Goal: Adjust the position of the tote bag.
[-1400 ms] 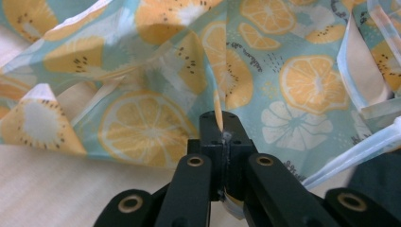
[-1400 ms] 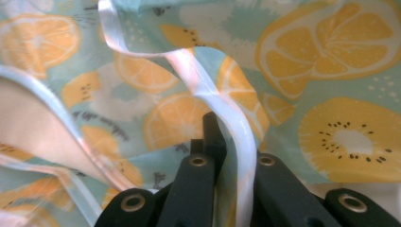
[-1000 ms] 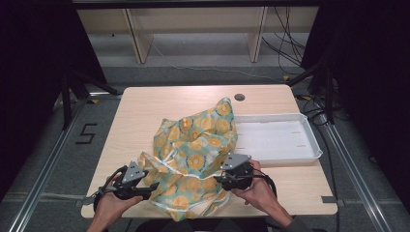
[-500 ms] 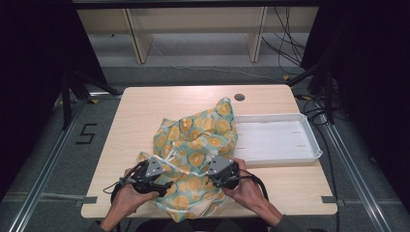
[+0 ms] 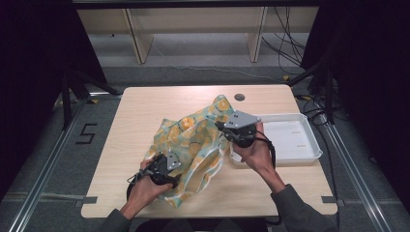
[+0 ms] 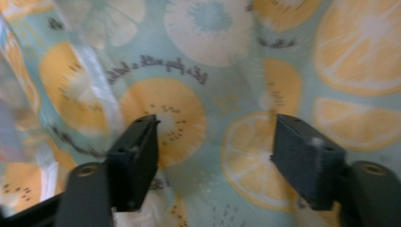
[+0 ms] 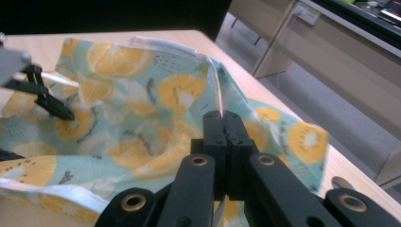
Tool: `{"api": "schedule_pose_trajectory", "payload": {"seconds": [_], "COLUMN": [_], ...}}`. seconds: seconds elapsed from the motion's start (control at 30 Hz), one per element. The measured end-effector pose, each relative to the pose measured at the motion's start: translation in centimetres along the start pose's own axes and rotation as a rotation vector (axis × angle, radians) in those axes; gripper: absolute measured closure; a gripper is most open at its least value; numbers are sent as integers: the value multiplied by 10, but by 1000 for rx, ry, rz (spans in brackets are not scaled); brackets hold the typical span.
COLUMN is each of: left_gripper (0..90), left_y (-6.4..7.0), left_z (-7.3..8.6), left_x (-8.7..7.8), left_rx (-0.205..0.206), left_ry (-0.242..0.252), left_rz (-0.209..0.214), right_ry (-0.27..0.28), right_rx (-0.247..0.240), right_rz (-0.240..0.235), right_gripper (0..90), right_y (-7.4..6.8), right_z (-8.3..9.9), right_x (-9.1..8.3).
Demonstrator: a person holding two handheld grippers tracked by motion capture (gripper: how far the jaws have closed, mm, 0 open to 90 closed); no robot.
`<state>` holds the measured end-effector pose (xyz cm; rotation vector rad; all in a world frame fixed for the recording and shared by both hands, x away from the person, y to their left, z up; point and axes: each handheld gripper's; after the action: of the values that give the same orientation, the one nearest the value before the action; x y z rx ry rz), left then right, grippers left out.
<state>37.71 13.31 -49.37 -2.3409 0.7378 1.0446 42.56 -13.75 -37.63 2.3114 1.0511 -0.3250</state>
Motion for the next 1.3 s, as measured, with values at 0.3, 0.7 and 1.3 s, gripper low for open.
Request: {"api": "schedule_pose_trajectory", "payload": {"seconds": [0.3, 0.7, 1.3], "left_gripper": [898, 548, 896], "left_y": [-28, -55, -45], "left_z": [-6, -26, -16], "left_x": [-2, -27, 8], "left_rx": [15, -80, -77], "left_ry": [105, 154, 66], "left_rz": [39, 127, 176], "right_ry": [-73, -174, -162], "right_rx": [16, 5, 7], "right_rz": [66, 53, 25], "right_gripper": [900, 900, 899], "right_y": [23, 25, 23], "right_z": [20, 40, 39], "right_x": [0, 18, 16]}}
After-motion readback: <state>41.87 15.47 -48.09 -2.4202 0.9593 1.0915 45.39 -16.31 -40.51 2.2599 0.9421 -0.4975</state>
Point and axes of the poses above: each handheld gripper's, and its own axes: x roughly forward along the jaws, z roughly out of its underside, y roughly to its right, and after that the axes turned 8 degrees about -x, right-handed
